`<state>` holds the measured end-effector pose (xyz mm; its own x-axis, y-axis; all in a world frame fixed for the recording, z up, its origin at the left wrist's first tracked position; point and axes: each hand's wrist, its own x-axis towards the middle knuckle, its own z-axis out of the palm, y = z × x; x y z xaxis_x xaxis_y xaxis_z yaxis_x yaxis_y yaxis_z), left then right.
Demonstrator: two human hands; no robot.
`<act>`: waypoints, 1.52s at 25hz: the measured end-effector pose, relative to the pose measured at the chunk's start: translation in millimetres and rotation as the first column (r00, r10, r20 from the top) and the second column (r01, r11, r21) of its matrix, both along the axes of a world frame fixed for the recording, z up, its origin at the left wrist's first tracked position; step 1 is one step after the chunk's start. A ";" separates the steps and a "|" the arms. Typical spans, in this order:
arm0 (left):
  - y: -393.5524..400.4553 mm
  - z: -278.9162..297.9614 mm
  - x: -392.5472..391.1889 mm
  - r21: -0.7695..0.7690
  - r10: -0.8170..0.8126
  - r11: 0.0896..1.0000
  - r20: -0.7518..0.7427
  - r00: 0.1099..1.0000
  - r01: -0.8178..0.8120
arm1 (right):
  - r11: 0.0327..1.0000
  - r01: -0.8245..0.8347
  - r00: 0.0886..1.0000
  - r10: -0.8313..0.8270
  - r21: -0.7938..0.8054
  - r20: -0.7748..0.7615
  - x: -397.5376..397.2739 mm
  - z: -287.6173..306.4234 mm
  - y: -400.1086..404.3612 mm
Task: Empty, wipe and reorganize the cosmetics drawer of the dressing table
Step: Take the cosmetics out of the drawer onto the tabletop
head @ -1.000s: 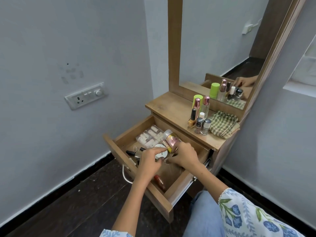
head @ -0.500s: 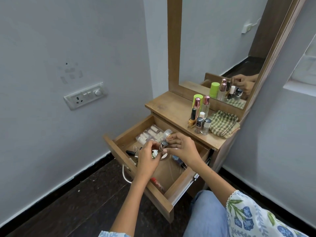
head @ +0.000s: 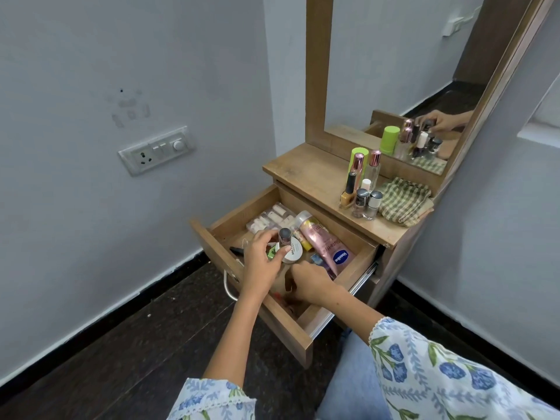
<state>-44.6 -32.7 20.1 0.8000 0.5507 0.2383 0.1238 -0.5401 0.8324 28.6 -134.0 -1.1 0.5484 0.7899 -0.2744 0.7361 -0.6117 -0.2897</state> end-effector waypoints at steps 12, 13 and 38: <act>-2.4 1.5 1.7 0.006 -0.003 1.000 -0.023 1.000 0.003 | 0.989 0.117 0.946 -0.085 -0.086 0.313 4.5 3.2 -9.1; -2.9 1.4 2.0 0.001 -0.001 1.000 -0.022 1.000 0.001 | 0.990 0.139 0.953 -0.124 -0.038 0.276 4.4 6.1 -10.8; -115.5 29.9 99.4 -0.103 0.030 0.995 0.186 0.982 -0.011 | 0.439 0.444 0.776 -0.624 0.781 -0.090 74.9 65.8 -121.7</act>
<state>54.9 -148.2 50.0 0.7345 0.5956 0.3252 -0.0293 -0.4510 0.8921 103.5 -255.7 64.7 0.8990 0.1819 0.3983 0.4297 -0.5412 -0.7228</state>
